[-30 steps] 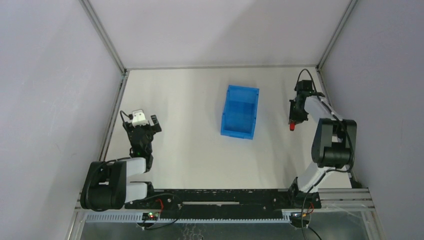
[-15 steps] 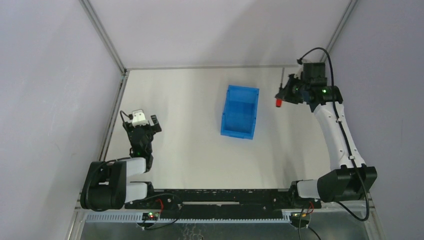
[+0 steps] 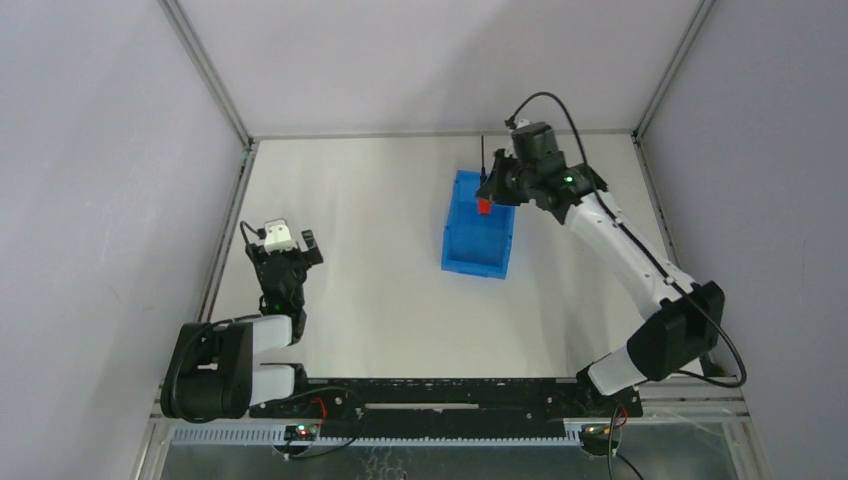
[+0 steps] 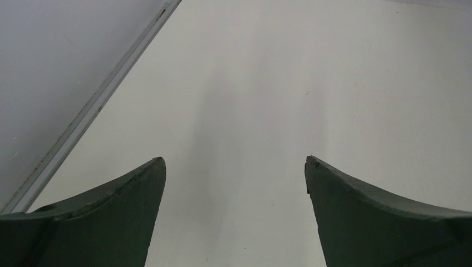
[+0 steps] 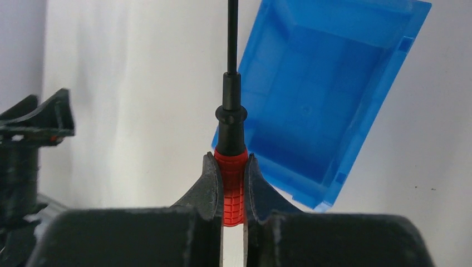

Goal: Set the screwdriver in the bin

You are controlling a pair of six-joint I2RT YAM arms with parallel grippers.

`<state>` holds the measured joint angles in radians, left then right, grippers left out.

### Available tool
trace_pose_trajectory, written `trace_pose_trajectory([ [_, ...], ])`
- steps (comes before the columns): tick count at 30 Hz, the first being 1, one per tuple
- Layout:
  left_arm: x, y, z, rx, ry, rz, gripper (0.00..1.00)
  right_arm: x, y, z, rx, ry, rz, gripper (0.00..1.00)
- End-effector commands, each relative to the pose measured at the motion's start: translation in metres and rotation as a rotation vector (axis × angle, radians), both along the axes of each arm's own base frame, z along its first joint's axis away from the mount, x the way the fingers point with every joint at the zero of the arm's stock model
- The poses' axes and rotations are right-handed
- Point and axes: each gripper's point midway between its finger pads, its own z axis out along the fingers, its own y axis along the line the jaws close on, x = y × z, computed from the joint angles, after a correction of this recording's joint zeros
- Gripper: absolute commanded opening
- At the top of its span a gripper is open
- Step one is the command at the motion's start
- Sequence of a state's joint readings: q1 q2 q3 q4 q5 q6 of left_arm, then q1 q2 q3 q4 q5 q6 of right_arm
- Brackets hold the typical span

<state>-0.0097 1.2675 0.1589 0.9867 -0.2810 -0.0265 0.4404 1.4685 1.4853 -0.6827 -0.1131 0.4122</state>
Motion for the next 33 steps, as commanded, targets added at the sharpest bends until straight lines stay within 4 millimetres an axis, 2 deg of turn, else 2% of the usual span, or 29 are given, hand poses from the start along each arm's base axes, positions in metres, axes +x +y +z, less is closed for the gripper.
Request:
trace_pose_trajectory([
  [1,0.012,0.001,0.032,0.008,-0.106,-0.005,1.0,0.033,0.002,-0.021,-0.104,-0.075,-0.135,0.12],
  [11,0.013,0.001,0.033,0.008,-0.107,-0.005,1.0,0.055,0.006,-0.138,-0.321,0.066,-0.174,0.21],
  [14,0.013,0.001,0.033,0.008,-0.108,-0.005,1.0,0.056,0.011,-0.162,-0.352,0.096,-0.166,0.26],
  [18,0.013,0.001,0.033,0.008,-0.107,-0.004,1.0,0.056,0.013,-0.177,-0.366,0.118,-0.182,0.34],
  [22,0.013,0.001,0.033,0.008,-0.106,-0.004,1.0,0.055,0.015,-0.174,-0.374,0.107,-0.189,0.49],
  [24,0.013,0.001,0.032,0.008,-0.106,-0.005,1.0,0.053,0.014,-0.162,-0.375,0.091,-0.193,0.57],
  [25,0.013,0.001,0.033,0.008,-0.107,-0.005,1.0,0.052,0.015,-0.155,-0.372,0.083,-0.19,0.59],
  [29,0.013,0.001,0.033,0.008,-0.107,-0.005,1.0,0.045,0.015,-0.113,-0.34,0.02,-0.173,0.59],
  [33,0.012,0.001,0.032,0.008,-0.106,-0.005,1.0,0.036,0.0,-0.071,-0.332,-0.037,-0.184,0.65],
])
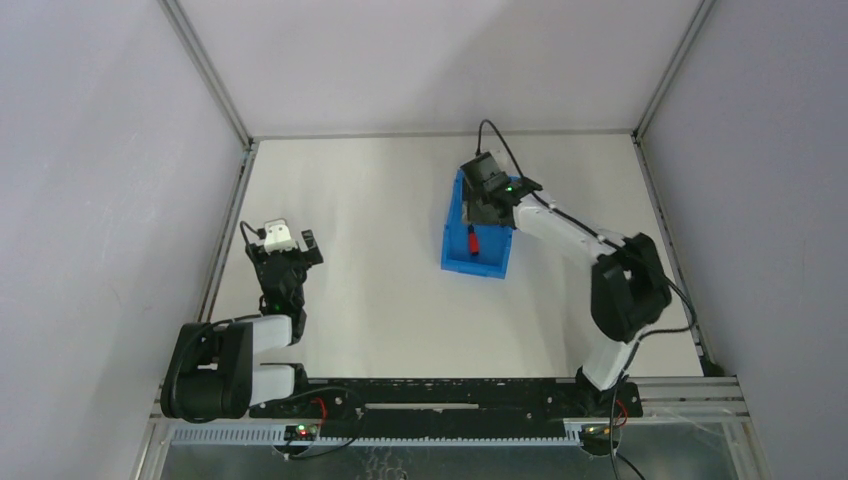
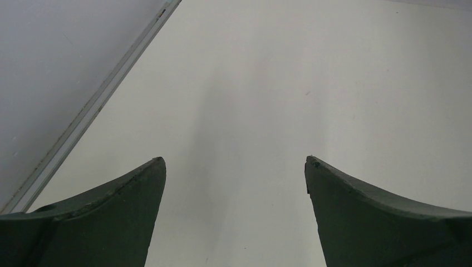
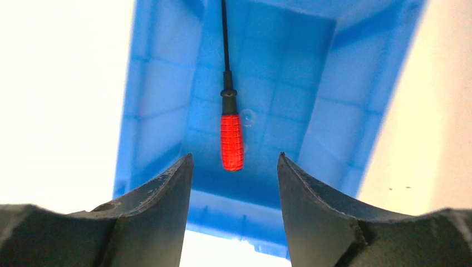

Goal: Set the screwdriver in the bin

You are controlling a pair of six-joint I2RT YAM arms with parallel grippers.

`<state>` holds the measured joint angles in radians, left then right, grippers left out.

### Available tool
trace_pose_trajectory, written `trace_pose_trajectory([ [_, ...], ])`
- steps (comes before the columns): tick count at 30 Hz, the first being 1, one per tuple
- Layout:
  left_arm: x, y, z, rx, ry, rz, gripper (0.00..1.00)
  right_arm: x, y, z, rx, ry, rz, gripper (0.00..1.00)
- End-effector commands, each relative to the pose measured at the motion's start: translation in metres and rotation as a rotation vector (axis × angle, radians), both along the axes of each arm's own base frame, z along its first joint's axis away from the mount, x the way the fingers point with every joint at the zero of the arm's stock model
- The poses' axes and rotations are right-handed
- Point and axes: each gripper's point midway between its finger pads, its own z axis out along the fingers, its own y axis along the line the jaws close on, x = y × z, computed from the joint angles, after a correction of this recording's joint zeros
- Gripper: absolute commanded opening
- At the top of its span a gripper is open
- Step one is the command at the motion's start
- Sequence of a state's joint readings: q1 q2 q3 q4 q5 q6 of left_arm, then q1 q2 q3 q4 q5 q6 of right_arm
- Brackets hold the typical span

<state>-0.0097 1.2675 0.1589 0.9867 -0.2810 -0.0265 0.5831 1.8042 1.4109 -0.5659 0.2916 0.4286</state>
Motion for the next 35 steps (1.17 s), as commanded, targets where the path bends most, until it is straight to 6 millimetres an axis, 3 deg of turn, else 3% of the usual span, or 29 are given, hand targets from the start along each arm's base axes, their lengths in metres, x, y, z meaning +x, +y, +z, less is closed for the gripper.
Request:
trace_pose_trajectory([
  [1,0.013,0.001,0.033,0.008,-0.107,-0.004,1.0,-0.001,-0.016,0.088,0.032,-0.166,-0.01,0.68],
  [5,0.012,0.001,0.032,0.008,-0.106,-0.005,1.0,-0.005,-0.065,0.105,-0.029,-0.176,-0.075,0.83],
  [7,0.013,0.001,0.032,0.008,-0.106,-0.005,1.0,-0.005,-0.101,0.113,-0.065,-0.191,-0.13,0.99],
  [13,0.013,0.001,0.033,0.008,-0.107,-0.005,1.0,-0.01,-0.188,0.117,-0.098,-0.188,-0.243,1.0],
  [18,0.012,0.001,0.032,0.008,-0.106,-0.004,1.0,-0.014,-0.24,0.118,-0.085,-0.195,-0.335,1.0],
  [23,0.013,0.001,0.032,0.008,-0.106,-0.005,1.0,-0.013,-0.257,0.124,-0.037,-0.233,-0.362,1.0],
  [35,0.013,0.001,0.033,0.008,-0.108,-0.004,1.0,-0.009,-0.256,0.145,0.046,-0.329,-0.397,1.0],
])
